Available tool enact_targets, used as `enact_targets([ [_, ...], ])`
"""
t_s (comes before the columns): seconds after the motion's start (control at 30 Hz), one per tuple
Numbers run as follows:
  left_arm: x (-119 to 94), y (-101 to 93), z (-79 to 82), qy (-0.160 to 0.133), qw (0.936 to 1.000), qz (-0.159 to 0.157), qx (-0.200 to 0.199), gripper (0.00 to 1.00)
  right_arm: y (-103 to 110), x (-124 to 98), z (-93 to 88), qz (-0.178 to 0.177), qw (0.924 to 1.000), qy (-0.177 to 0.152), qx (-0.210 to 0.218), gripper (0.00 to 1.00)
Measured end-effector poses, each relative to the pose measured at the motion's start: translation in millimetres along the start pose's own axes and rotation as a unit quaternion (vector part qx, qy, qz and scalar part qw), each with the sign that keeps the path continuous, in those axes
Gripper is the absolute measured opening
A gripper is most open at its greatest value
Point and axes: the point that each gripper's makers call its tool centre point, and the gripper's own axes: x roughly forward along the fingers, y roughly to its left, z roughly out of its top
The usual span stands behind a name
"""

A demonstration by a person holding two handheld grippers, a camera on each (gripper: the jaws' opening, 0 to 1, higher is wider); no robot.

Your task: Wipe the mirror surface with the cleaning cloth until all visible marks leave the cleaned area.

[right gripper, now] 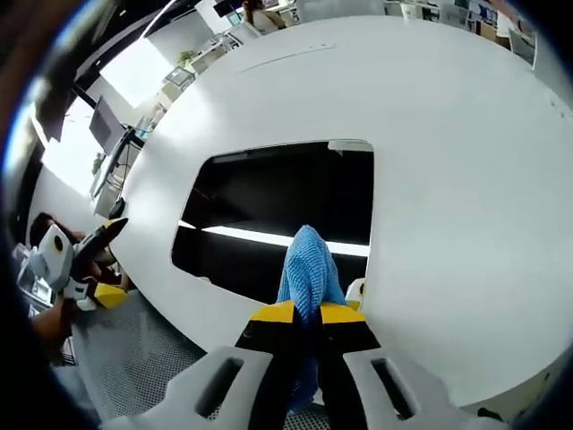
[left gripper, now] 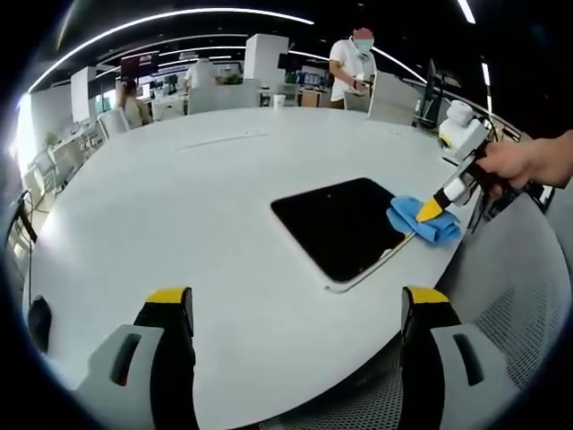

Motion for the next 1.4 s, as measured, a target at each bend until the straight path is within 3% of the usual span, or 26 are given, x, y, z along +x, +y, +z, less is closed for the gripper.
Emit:
enact_targets([
  [0.57, -0.2, -2.7, 1.6, -0.001, 1.0, -0.001, -0.003, 0.98, -27.2, -11.4, -2.9, -0.015, 0.9999, 0.0, 0.003, 0.02],
  [1.0, -0.3, -2.6, 2.4, -0.003, 1.0, 0.001, -0.008, 0.98, -24.5, -8.7, 0.9, -0.015, 0.9999, 0.005, 0.004, 0.02],
  [1.4, -0.1, -4.6, 2.8, -0.004, 0.9999, -0.004, -0.011, 0.98, -27.6, -3.3, 16.4, -0.022, 0.9998, 0.002, 0.002, 0.02],
])
